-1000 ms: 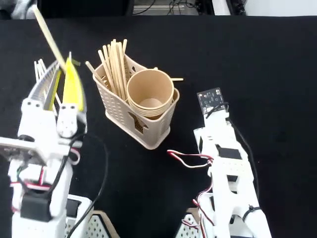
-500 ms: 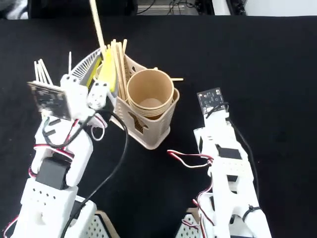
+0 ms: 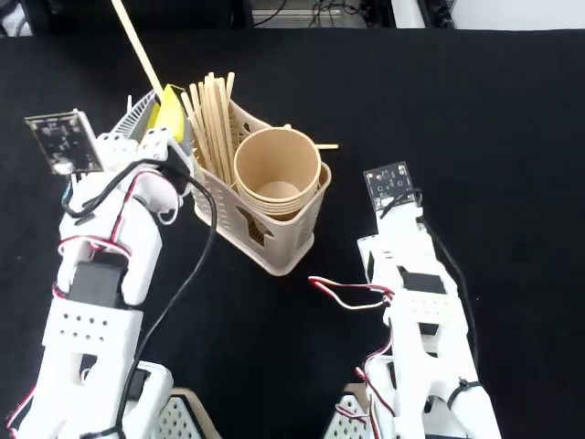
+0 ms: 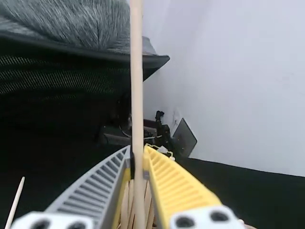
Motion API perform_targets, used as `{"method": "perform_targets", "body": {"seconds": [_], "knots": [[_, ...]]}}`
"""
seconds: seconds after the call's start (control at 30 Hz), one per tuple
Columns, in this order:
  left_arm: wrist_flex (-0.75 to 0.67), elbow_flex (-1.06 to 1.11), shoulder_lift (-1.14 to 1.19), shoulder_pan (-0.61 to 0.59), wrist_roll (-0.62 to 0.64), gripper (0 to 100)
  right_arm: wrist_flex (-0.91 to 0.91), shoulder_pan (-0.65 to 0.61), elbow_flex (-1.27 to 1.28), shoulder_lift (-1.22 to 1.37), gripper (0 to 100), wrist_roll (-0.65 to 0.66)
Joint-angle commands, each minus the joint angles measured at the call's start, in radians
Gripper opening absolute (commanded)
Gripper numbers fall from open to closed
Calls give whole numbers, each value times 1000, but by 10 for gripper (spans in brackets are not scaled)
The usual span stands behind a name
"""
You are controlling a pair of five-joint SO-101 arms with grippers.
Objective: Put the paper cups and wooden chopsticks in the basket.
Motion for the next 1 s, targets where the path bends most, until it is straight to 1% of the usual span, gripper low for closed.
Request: {"method": "perform_targets", "body": {"seconds": [0.0,0.1,0.23,0.3,0.47,0.7,0.87,0.9,0.97], "knots": [[-6,-45,18,-12,9,32,-21,-15,-7,-24,14,9],[-11,-59,11,-12,9,32,-21,-15,-7,-24,14,9],[-3,-189,5,-13,11,30,-21,-15,-7,-24,14,9],[-12,-214,18,-12,11,30,-21,-15,-7,-24,14,9],[-123,-208,160,12,9,30,-21,-15,-7,-24,14,9],[-210,-188,339,8,11,30,-21,-15,-7,-24,14,9],[-198,-136,356,2,8,34,-21,-15,-7,-24,14,9],[-172,-127,347,-1,6,42,-21,-15,-7,-24,14,9],[-64,-137,313,4,9,109,-21,-15,-7,-24,14,9]]}}
